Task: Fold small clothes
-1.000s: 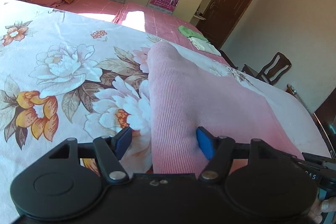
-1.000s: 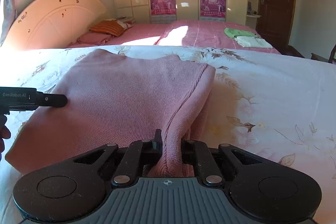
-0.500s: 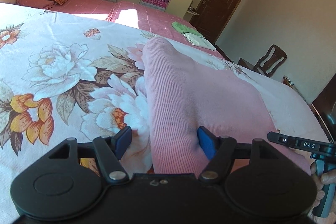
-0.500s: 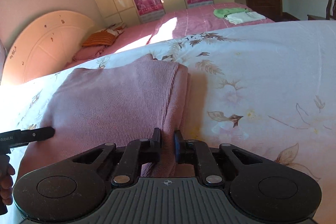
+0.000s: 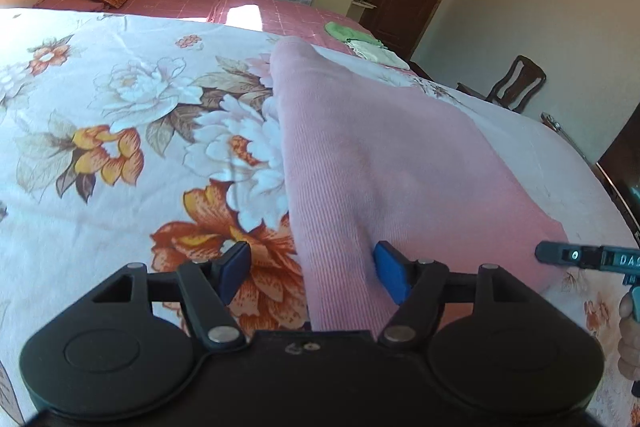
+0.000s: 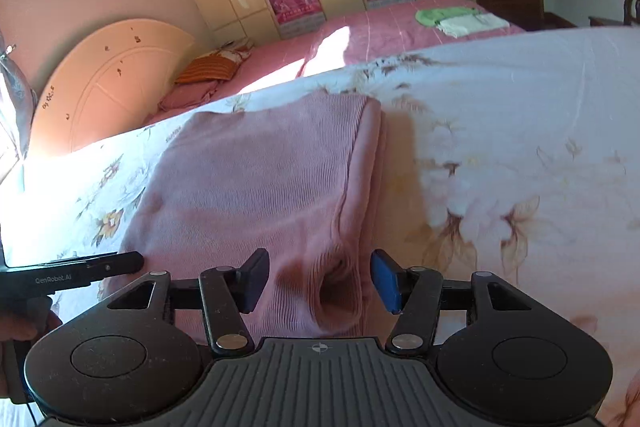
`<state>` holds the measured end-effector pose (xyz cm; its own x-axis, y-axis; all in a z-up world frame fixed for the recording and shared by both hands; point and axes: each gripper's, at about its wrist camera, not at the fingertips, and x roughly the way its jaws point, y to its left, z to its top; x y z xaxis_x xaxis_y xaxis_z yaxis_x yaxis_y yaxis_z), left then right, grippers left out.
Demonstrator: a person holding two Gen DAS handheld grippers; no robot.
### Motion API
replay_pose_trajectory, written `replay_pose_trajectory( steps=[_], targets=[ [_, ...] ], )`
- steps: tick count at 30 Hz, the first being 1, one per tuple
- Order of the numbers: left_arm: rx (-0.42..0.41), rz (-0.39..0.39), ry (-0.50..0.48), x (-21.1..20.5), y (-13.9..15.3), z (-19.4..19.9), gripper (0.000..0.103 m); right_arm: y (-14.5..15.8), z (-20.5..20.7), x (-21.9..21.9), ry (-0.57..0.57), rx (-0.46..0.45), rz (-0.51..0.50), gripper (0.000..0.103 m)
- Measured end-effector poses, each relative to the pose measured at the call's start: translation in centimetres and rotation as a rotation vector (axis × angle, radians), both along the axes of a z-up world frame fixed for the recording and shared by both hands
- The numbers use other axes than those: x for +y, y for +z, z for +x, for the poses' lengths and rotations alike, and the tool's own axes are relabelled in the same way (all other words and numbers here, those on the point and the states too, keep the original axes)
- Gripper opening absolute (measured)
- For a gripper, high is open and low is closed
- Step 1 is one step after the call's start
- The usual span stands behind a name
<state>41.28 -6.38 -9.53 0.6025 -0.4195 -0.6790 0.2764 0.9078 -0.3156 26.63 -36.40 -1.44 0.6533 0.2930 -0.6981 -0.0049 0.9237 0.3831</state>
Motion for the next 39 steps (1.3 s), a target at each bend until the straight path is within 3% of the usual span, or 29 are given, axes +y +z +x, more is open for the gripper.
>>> replay_pose_trajectory(
  steps=[2, 8, 11, 12, 14, 17, 18, 20, 21, 22, 26, 29, 31, 34, 37, 38, 39],
  targets=[
    [-0.02, 0.033, 0.002, 0.0, -0.1, -0.6, 0.069, -1.2, -0.2, 0.0, 0.015, 0.045, 0.05, 0.016],
    [-0.046, 0.119, -0.044, 0.0, 0.0, -1.3, 0.071, -2.4, -1.5, -1.6, -0.016, 0.044, 0.118, 0.013],
    [-0.055, 0.114, -0.023, 0.0, 1.7, -1.7, 0.062, -1.2, -1.1, -1.9, -0.009, 0.05, 0.103, 0.014],
    [-0.101, 0.116, -0.024, -0.1, 2.8, -2.4, 0.061, 0.2, -1.7, -1.9, -0.025, -0.001, 0.058, 0.016],
    [-0.174, 0.106, -0.048, -0.9, 4.8, -3.4, 0.064, 2.6, -2.8, -1.6, -0.011, -0.128, 0.005, 0.031],
    [-0.166, 0.036, -0.117, -3.2, 5.4, -3.5, 0.064, 4.1, -2.6, 0.3, 0.067, -0.225, -0.079, 0.033],
    [-0.167, 0.058, -0.142, -4.3, 5.0, -3.5, 0.064, 3.9, -2.3, 1.2, 0.095, -0.232, -0.116, 0.033],
    [-0.097, 0.16, -0.171, -6.6, 2.6, -3.0, 0.064, 1.9, -1.0, 2.9, 0.133, -0.153, -0.242, 0.033],
    [-0.071, 0.176, -0.174, -6.9, 1.6, -2.9, 0.064, 0.5, -0.4, 3.4, 0.143, -0.085, -0.311, 0.033],
    [-0.103, 0.163, -0.169, -6.9, 1.0, -3.4, 0.065, -1.1, -0.3, 3.7, 0.155, -0.06, -0.364, 0.038],
    [-0.118, 0.153, -0.151, -6.5, 2.2, -4.1, 0.063, -0.7, -0.7, 2.0, 0.129, -0.057, -0.273, 0.04],
    [-0.202, 0.133, -0.129, -6.3, 4.3, -2.4, 0.064, 1.4, -0.7, 1.9, 0.108, -0.193, -0.302, 0.04],
    [-0.229, 0.15, -0.123, -7.1, 5.4, 0.5, 0.064, 2.4, 1.5, 2.2, 0.083, -0.239, -0.325, 0.04],
    [-0.24, 0.178, -0.12, -8.5, 5.6, 4.5, 0.065, 2.9, 6.3, 2.4, 0.051, -0.23, -0.291, 0.04],
    [-0.134, 0.256, -0.148, -9.8, 2.7, 7.7, 0.066, 1.0, 10.2, 2.7, 0.074, -0.148, -0.28, 0.04],
    [-0.146, 0.294, -0.161, -10.2, 1.8, 7.7, 0.068, -0.5, 11.4, 2.9, 0.096, -0.062, -0.309, 0.04],
    [-0.187, 0.321, -0.172, -10.4, 1.3, 7.1, 0.069, -1.5, 11.5, 2.9, 0.089, -0.076, -0.322, 0.041]
  ],
)
